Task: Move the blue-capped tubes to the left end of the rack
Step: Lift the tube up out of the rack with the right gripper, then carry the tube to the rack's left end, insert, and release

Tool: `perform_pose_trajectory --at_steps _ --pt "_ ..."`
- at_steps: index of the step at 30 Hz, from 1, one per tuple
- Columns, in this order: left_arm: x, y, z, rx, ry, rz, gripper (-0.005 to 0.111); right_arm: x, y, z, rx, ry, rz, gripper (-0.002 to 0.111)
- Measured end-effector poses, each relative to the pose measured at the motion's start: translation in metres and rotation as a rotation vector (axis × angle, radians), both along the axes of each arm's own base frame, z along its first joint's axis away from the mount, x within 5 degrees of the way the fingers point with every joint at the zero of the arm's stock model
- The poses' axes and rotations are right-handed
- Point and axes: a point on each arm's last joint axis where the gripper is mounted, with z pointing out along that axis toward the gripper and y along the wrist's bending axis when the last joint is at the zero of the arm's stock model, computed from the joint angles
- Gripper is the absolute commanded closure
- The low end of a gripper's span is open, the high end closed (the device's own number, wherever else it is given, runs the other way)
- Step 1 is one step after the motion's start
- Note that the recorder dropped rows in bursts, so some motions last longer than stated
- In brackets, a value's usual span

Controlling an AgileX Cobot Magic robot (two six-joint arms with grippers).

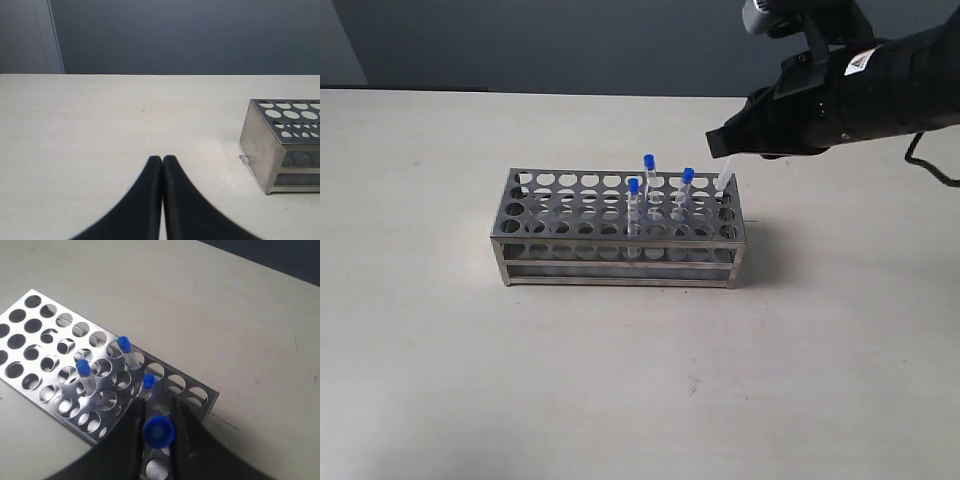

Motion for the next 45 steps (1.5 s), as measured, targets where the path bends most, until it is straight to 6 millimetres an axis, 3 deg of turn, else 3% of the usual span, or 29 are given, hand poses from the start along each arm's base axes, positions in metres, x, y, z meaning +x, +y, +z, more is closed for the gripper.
perform_pose_trajectory --at_steps 5,9,13,17,21,26,39,42,43,45 --pt "0.000 0.000 0.000 0.000 0.000 0.000 0.106 -0.001 0.014 0.018 -0.015 -0.003 0.086 0.109" --pt "0.000 0.000 0.000 0.000 0.000 0.000 0.106 0.003 0.044 0.030 -0.039 -0.031 0.203 0.109" --pt "0.000 0.000 0.000 0.000 0.000 0.000 0.106 0.025 0.109 0.033 -0.085 -0.055 0.352 0.109" --pt "0.000 0.000 0.000 0.000 0.000 0.000 0.106 0.052 0.175 0.011 -0.109 -0.019 0.453 0.109" --pt "0.000 0.000 0.000 0.000 0.000 0.000 0.106 0.069 0.216 -0.012 -0.125 0.005 0.518 0.109" --pt "0.000 0.000 0.000 0.000 0.000 0.000 0.106 0.081 0.229 -0.036 -0.181 0.013 0.540 0.109" --pt "0.000 0.000 0.000 0.000 0.000 0.000 0.106 0.083 0.235 -0.082 -0.199 0.155 0.517 0.109" --pt "0.000 0.000 0.000 0.000 0.000 0.000 0.106 0.081 0.235 -0.085 -0.201 0.178 0.519 0.085" --pt "0.000 0.000 0.000 0.000 0.000 0.000 0.106 0.082 0.234 -0.085 -0.201 0.183 0.520 0.071" --pt "0.000 0.000 0.000 0.000 0.000 0.000 0.106 0.079 0.234 -0.085 -0.198 0.216 0.527 0.061"
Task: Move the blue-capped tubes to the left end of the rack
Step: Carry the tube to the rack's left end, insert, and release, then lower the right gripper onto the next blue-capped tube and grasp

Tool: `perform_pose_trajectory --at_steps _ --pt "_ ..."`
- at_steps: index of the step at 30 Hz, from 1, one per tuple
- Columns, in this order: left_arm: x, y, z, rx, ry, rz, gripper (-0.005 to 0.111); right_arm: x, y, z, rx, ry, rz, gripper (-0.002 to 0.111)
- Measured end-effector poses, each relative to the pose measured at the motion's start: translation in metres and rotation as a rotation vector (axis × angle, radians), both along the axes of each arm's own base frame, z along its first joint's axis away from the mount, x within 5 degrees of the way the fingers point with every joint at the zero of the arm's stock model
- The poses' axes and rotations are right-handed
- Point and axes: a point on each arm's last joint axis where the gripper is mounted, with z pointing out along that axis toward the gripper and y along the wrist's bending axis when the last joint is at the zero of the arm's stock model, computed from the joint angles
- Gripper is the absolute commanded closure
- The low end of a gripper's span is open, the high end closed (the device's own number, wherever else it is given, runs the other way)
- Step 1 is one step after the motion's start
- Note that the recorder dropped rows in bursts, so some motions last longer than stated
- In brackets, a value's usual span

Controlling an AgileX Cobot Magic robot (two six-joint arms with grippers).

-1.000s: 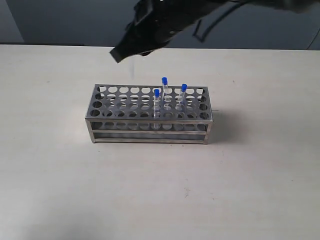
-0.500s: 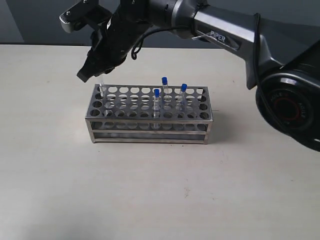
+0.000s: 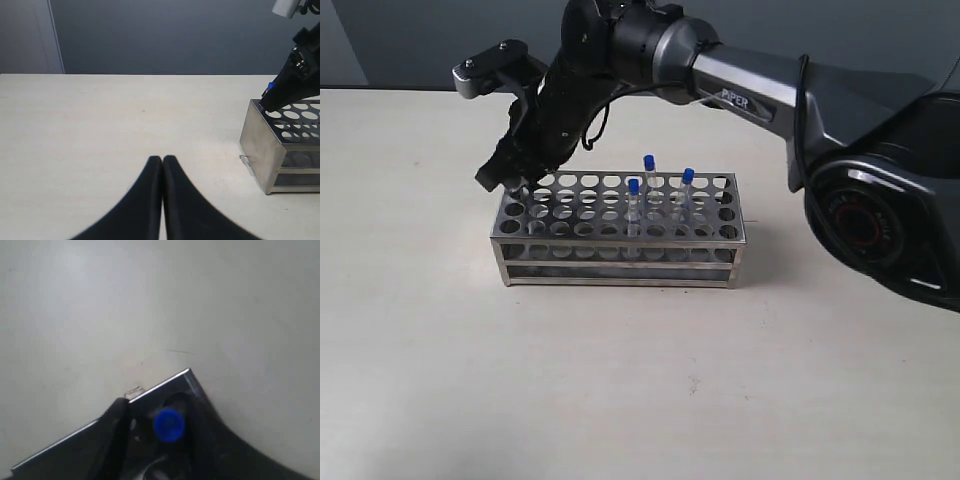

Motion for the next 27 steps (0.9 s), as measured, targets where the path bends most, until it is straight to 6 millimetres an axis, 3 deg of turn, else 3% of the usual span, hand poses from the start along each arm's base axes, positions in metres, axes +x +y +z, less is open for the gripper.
perform_pose_trajectory --at_steps 8,18,22,27 --pt "0.000 0.000 0.000 0.000 0.000 0.000 0.106 -0.012 -0.013 0.028 -0.065 0.077 -0.019 0.061" --pt "0.000 0.000 0.000 0.000 0.000 0.000 0.106 -0.014 -0.047 0.095 -0.138 -0.039 -0.140 0.061" --pt "0.000 0.000 0.000 0.000 0.000 0.000 0.106 0.001 -0.069 0.100 -0.149 0.000 -0.228 0.061" --pt "0.000 0.000 0.000 0.000 0.000 0.000 0.106 0.015 -0.089 0.079 -0.206 0.069 -0.313 0.061"
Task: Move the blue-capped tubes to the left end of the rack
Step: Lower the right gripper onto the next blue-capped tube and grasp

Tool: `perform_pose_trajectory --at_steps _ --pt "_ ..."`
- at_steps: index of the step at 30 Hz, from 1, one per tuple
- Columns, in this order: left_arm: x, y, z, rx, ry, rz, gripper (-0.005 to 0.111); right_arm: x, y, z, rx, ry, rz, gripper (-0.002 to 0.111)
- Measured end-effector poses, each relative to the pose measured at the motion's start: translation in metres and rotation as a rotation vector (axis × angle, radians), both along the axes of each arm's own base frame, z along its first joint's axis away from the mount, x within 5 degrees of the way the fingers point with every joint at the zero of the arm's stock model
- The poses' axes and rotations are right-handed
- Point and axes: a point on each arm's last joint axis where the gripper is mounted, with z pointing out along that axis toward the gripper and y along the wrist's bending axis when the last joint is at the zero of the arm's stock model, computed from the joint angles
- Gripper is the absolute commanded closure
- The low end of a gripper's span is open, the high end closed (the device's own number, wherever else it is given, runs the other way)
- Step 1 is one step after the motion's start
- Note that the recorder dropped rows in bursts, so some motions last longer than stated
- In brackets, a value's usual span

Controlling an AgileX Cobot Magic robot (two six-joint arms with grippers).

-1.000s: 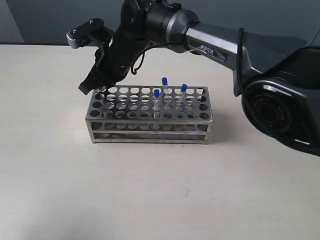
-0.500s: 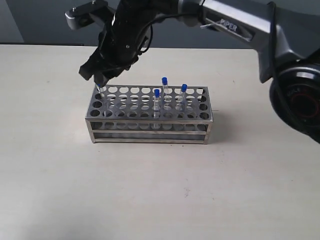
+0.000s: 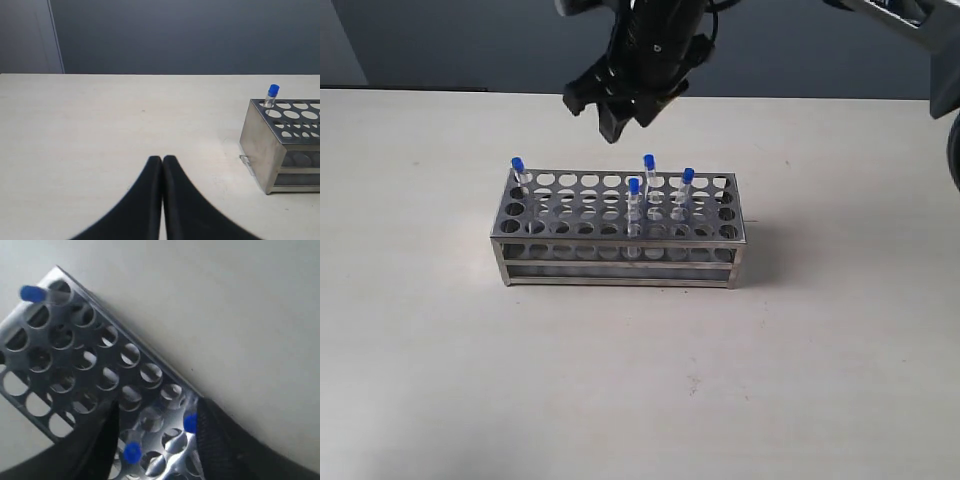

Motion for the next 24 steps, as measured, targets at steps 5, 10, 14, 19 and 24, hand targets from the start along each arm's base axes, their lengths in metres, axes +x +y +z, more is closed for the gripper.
perform_pose_trajectory --at_steps 5,10,14,19,24 --pt "0.000 0.000 0.000 0.000 0.000 0.000 0.106 -0.005 -0.003 -0.021 -0.035 0.079 -0.012 0.061" --pt "0.000 0.000 0.000 0.000 0.000 0.000 0.106 -0.010 -0.006 -0.037 -0.065 0.134 -0.013 0.061" --pt "0.000 0.000 0.000 0.000 0.000 0.000 0.106 -0.013 -0.010 -0.048 -0.098 0.159 -0.013 0.061" --pt "0.000 0.000 0.000 0.000 0.000 0.000 0.106 -0.017 -0.014 -0.060 -0.137 0.185 -0.013 0.089" --pt "0.000 0.000 0.000 0.000 0.000 0.000 0.106 -0.016 -0.014 -0.063 -0.134 0.172 -0.001 0.109"
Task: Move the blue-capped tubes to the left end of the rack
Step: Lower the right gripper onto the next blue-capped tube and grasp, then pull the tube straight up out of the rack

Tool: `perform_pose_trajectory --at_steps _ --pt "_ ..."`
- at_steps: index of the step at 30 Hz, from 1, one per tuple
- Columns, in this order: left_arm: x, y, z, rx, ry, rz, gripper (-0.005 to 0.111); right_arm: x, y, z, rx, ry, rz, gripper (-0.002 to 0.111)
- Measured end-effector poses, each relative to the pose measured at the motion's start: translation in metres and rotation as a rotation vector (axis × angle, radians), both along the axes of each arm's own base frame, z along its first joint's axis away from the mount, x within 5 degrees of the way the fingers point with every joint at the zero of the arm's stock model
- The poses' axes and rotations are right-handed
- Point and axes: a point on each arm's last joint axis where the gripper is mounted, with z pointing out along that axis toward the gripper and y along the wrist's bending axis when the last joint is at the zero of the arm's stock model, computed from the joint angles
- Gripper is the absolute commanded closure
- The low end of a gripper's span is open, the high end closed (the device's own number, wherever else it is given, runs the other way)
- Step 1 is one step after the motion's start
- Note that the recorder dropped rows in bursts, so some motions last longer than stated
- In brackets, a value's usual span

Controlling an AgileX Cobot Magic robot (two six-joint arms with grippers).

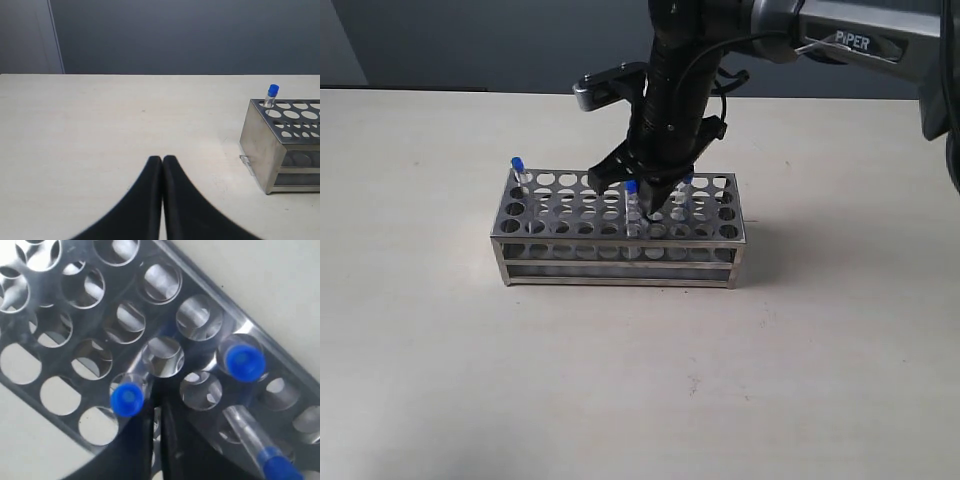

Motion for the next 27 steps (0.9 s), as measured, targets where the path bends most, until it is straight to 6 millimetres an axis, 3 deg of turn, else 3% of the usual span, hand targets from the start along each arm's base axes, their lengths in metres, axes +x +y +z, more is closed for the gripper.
perform_pose_trajectory --at_steps 5,7,11,13,16,22,27 --pt "0.0000 0.0000 0.0000 0.000 0.000 0.000 0.106 0.0008 0.0006 0.0001 0.007 -0.009 0.003 0.107" --pt "0.0000 0.0000 0.0000 0.000 0.000 0.000 0.106 0.0009 0.0007 -0.0002 0.008 -0.011 0.004 0.099" --pt "0.0000 0.0000 0.0000 0.000 0.000 0.000 0.106 0.0007 0.0003 -0.0003 0.004 -0.009 0.005 0.069" --pt "0.0000 0.0000 0.0000 0.000 0.000 0.000 0.106 -0.0007 -0.0004 -0.0006 -0.011 -0.001 0.011 0.060" --pt "0.0000 0.0000 0.0000 0.000 0.000 0.000 0.106 -0.0014 -0.0006 -0.0006 -0.013 0.007 0.011 0.061" --pt "0.0000 0.0000 0.0000 0.000 0.000 0.000 0.106 -0.0041 0.0024 0.0000 0.021 0.038 0.005 0.078" --pt "0.0000 0.0000 0.0000 0.000 0.000 0.000 0.106 -0.0029 0.0045 0.0040 0.053 0.012 0.012 0.073"
